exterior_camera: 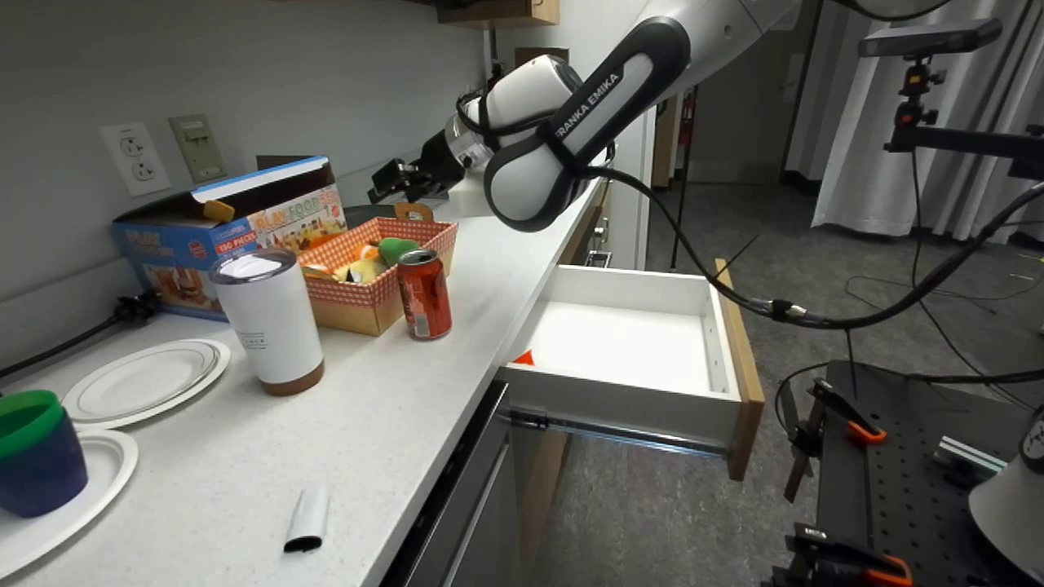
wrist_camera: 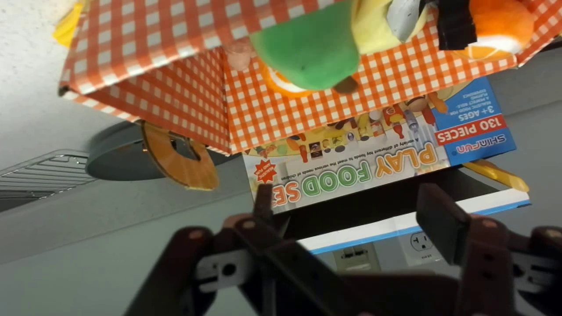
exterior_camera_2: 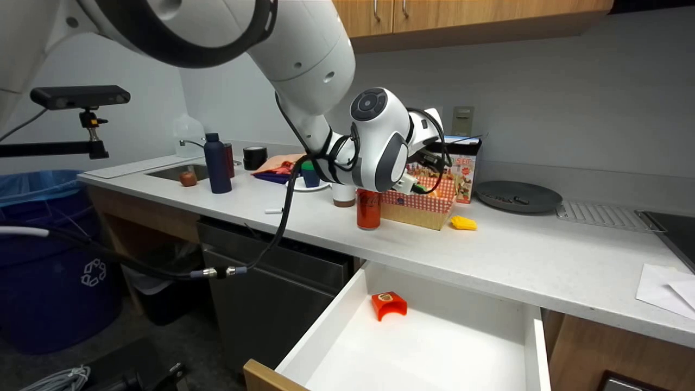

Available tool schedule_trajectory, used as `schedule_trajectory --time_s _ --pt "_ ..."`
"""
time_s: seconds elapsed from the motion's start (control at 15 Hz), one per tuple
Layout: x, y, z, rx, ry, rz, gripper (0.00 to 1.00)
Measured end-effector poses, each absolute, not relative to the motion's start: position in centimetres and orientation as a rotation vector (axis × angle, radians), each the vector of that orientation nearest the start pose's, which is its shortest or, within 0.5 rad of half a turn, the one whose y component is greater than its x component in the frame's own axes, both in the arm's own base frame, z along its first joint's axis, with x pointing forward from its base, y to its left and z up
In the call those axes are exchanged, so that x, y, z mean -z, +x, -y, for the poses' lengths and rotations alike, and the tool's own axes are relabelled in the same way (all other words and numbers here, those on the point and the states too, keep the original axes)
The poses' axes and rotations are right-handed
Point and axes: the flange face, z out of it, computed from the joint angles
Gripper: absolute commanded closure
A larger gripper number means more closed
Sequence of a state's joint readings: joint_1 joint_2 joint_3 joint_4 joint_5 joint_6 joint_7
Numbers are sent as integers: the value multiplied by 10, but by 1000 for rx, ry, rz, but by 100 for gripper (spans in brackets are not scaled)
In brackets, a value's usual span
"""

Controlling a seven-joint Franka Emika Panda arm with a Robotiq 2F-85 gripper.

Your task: Remove the green pear from the open drawer and place it in the basket

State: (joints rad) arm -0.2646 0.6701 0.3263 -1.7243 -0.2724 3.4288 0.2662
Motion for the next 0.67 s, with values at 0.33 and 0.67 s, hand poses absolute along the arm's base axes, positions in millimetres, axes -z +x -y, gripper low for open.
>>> schedule_trajectory --time_s 0.33,0.67 --pt "-373 710 -31 1459 -2493 -80 0" --pt "-420 683 -31 1428 -2601 -36 0"
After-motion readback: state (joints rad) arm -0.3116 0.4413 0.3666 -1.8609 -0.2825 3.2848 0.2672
